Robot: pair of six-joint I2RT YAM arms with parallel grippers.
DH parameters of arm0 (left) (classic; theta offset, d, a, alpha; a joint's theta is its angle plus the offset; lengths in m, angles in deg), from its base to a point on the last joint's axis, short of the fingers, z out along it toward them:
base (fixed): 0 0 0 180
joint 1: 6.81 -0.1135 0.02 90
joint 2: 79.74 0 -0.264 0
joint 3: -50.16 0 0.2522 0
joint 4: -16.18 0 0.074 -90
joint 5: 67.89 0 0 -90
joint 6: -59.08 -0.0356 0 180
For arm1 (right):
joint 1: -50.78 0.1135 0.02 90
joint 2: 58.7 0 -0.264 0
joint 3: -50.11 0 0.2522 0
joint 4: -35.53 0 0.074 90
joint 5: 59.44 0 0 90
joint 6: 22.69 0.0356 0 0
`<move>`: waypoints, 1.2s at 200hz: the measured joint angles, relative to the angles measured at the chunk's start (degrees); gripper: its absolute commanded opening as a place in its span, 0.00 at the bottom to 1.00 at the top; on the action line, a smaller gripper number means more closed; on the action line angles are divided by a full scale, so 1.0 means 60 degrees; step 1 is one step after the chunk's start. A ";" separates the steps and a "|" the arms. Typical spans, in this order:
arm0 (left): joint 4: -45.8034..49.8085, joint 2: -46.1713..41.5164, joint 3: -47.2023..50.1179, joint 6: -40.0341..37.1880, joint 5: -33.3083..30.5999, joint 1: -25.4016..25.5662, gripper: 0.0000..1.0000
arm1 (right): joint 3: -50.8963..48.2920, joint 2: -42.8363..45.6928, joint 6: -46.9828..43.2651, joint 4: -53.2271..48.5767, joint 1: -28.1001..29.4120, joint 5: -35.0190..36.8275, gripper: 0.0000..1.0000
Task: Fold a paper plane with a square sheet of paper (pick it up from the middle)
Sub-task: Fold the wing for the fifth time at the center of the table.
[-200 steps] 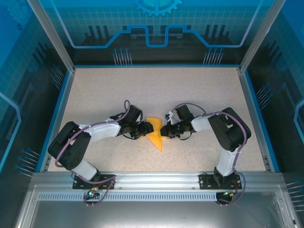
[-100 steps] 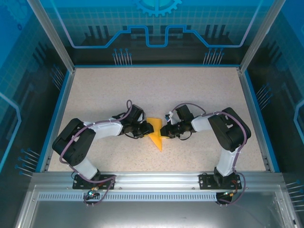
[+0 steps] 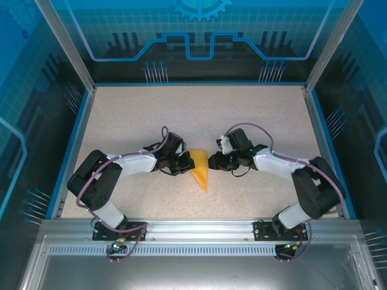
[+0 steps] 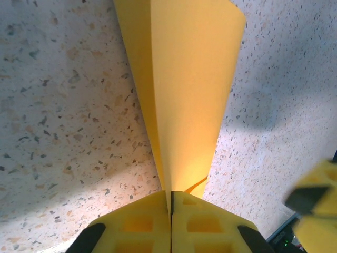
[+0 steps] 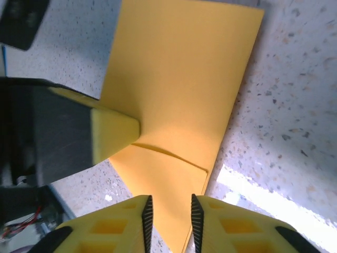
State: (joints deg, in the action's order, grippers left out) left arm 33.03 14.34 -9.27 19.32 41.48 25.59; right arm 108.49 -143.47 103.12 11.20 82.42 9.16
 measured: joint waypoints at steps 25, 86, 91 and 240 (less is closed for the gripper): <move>0.0033 0.0000 -0.0109 0.0120 0.0000 0.0000 0.06 | -0.0328 0.1333 -0.0055 -0.0251 0.1144 0.1934 0.45; 0.0222 0.0000 -0.0444 0.0157 0.0000 0.0015 0.06 | -0.0809 0.1639 -0.0237 -0.0543 0.4339 0.5763 0.47; 0.0226 0.0000 -0.0463 0.0153 0.0000 0.0018 0.06 | -0.0783 0.1526 -0.0270 -0.0561 0.4477 0.5974 0.47; 0.0514 0.0197 -0.0634 0.0288 -0.0146 0.0000 0.05 | 0.1202 -0.1625 -0.0790 -0.1392 0.5825 0.8765 0.38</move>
State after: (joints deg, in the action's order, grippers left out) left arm 36.11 15.52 -13.07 21.05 40.61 25.59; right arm 115.70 -153.22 98.38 2.85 117.37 61.74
